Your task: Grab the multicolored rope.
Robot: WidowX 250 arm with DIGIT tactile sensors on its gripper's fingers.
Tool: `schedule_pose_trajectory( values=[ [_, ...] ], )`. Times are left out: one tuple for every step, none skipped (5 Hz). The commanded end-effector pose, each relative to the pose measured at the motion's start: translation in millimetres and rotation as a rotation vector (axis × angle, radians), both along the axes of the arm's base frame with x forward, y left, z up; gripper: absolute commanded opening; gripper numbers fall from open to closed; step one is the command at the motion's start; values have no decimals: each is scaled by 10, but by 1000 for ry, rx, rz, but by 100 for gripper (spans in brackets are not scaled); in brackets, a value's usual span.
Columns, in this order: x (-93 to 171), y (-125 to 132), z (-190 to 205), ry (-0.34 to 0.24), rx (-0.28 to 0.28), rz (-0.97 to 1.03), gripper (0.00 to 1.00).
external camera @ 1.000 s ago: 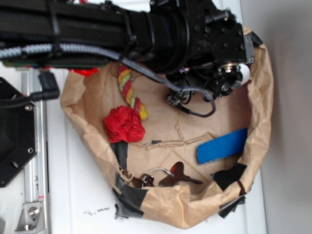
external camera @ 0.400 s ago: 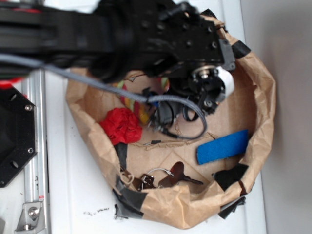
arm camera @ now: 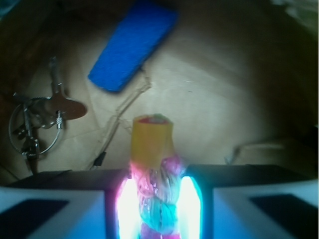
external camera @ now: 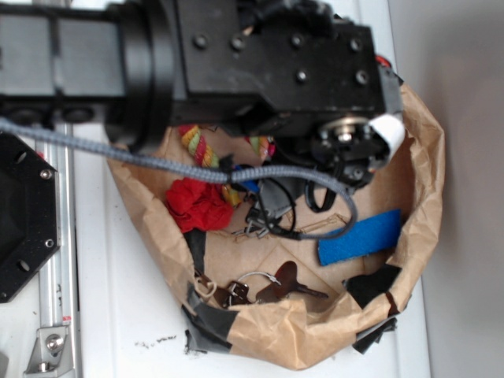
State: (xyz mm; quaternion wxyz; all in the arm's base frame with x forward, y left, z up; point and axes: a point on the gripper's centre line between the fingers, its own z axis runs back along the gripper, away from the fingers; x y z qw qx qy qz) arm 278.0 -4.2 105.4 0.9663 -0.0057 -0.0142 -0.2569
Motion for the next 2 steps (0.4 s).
schedule_pose_trajectory(
  values=[
    [-53,21,528,-145,-49,241,0],
    [-20,92,585,-139,-64,324,0]
  ],
)
